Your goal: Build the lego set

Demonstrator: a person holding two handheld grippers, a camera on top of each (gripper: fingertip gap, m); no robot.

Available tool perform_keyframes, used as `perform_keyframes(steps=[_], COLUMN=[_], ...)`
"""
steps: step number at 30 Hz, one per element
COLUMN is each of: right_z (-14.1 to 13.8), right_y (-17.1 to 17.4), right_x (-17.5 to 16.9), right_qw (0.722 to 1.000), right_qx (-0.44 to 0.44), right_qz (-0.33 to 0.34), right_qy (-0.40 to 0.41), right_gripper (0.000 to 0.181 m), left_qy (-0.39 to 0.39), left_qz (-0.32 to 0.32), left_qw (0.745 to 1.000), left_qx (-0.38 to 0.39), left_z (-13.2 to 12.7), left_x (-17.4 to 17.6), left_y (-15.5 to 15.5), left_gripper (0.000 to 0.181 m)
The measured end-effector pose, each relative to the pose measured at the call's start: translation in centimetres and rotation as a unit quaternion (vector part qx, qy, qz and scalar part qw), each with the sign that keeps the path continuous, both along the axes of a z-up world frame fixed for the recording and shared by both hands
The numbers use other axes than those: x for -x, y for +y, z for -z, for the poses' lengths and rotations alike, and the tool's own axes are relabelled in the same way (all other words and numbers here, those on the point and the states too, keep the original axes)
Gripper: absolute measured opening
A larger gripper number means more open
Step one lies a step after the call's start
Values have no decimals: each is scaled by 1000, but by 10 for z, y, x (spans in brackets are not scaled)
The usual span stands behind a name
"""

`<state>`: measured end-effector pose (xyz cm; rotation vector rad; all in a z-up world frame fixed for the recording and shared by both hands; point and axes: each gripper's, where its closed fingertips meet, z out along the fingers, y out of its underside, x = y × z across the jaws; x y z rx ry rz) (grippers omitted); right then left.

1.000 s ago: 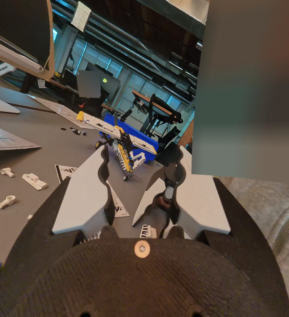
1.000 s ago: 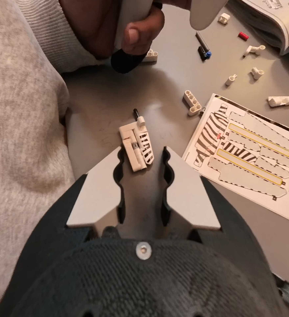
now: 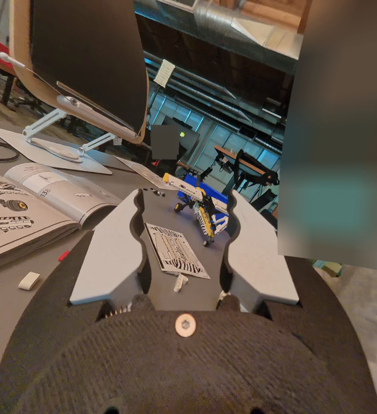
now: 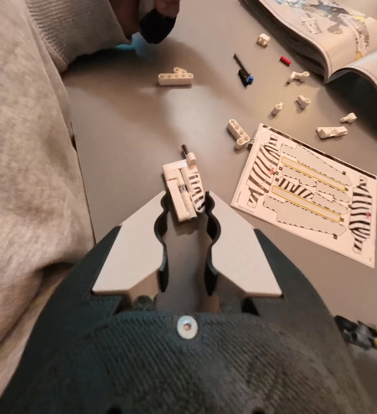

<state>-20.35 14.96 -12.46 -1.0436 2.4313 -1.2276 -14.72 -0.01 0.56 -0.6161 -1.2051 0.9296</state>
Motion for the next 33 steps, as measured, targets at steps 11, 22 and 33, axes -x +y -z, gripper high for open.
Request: perform_keyframes(steps=[11,22,33], right_z=[-34,-54,-47], right_y=[45,67,57], right_x=[87,181,184], right_qw=[978,925,924], right_qx=[65,139,154], right_qz=[193,349,350], right_qy=[-50,-58,-29], right_gripper=[29,29,29], left_qy=[-40,-227,-239], left_qz=[40,157,248], left_qw=[996,959,934], left_qx=[62,71,93], left_z=[-6,47,63], left_x=[34,168,218], left_y=[49,155,181], left_gripper=[75,110,110])
